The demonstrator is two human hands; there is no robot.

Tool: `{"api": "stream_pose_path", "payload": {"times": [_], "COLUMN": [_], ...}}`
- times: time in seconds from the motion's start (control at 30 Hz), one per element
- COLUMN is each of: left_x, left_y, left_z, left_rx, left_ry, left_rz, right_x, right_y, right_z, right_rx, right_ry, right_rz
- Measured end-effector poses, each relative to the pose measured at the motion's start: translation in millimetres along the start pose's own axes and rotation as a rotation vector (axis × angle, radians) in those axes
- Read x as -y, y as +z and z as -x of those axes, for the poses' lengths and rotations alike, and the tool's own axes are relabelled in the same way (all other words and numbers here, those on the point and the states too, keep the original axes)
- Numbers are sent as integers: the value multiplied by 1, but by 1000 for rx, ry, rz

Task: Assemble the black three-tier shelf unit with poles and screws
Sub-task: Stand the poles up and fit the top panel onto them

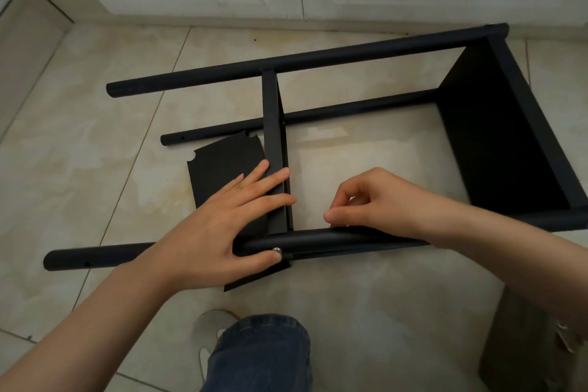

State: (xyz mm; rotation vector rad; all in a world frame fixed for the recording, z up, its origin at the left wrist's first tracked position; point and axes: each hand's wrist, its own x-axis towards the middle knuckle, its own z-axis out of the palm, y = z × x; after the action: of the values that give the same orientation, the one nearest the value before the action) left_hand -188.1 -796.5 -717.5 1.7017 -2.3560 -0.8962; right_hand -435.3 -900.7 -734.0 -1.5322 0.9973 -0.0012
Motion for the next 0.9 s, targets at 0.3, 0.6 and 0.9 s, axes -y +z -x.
{"api": "stream_pose_path", "payload": {"times": [0.3,0.6,0.9], "left_x": [-1,3,3], "left_y": [-1,2,3], "left_z": [1,1,1], "left_rx": [-32,-56,-71], "left_ry": [6,22,26], "left_rz": [36,14,-3], "right_x": [13,14,13], "right_y": [6,25,30], "right_z": [-44,-62,-66], "right_rx": [213,372,382], "right_ry": [85,75,67], "right_rz": [-271,-214,-189]}}
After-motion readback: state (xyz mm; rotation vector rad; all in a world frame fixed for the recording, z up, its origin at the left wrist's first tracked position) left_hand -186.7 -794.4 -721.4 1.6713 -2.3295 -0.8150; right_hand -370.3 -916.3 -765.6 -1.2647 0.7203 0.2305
